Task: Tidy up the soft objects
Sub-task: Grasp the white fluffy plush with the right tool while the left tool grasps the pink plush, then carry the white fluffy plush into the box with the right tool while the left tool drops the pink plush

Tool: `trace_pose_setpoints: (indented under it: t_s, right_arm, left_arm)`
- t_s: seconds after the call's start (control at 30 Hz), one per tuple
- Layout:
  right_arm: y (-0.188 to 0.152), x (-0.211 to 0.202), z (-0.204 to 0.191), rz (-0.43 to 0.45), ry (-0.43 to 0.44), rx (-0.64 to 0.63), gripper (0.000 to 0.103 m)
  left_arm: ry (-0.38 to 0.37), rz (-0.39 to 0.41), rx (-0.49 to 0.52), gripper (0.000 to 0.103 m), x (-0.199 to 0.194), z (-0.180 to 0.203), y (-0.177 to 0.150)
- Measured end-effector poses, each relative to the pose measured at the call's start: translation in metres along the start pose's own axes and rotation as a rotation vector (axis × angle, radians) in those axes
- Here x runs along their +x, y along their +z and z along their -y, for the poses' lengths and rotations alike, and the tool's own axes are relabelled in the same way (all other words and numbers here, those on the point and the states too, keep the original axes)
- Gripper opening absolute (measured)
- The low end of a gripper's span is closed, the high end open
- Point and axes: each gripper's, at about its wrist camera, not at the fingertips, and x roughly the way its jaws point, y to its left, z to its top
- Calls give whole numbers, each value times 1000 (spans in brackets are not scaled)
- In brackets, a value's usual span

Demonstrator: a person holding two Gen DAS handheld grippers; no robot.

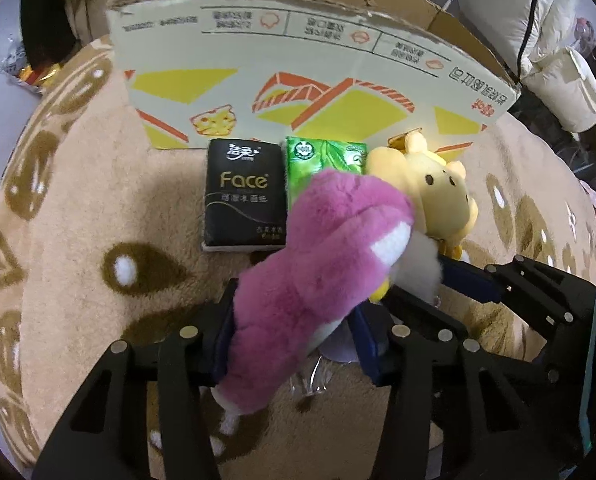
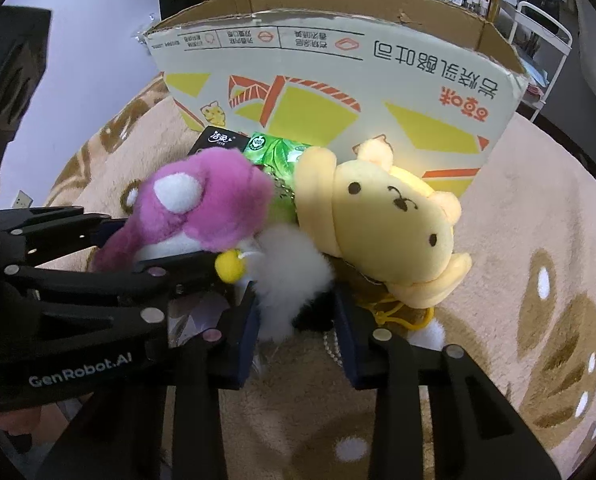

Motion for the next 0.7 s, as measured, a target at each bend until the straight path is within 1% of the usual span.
trace_pose_setpoints:
  t_s: [0.03, 0.07, 0.13, 0.17, 0.23, 0.27, 0.3, 0.33, 0.5, 0.7]
  right_arm:
    - [-1, -2, 0, 1, -4, 1, 30]
    - [-1, -3, -1, 3, -7, 2, 28]
    - [-3, -8, -1, 8, -10, 4, 21]
    - [-3, -10, 0, 12, -6, 10, 19]
    - [-3, -14, 3, 17, 4, 24, 12]
    - [-4, -16, 5, 20, 12, 31, 11]
    - [-5, -17, 7, 20, 27, 38, 7]
    - [-6, -20, 10, 20, 43, 44, 1]
    - [-8, -30, 13, 42, 96, 72, 0]
    - [-15, -52, 18, 84, 97, 81, 0]
  left_arm:
    - [10, 9, -8, 48, -3, -1, -2]
    - [18, 16, -14, 48, -5, -3, -3]
    - [36, 29, -29, 47, -10, -7, -8]
    - [41, 32, -34, 47, -12, -9, -9]
    - [66, 48, -36, 47, -17, -10, -13]
    - [83, 59, -32, 47, -20, -10, -15]
    - [95, 71, -33, 47, -24, -10, -17]
    - [103, 81, -36, 47, -28, -10, -18]
    - [144, 128, -54, 47, -44, -12, -26]
    - [170, 163, -90, 47, -59, -18, -32]
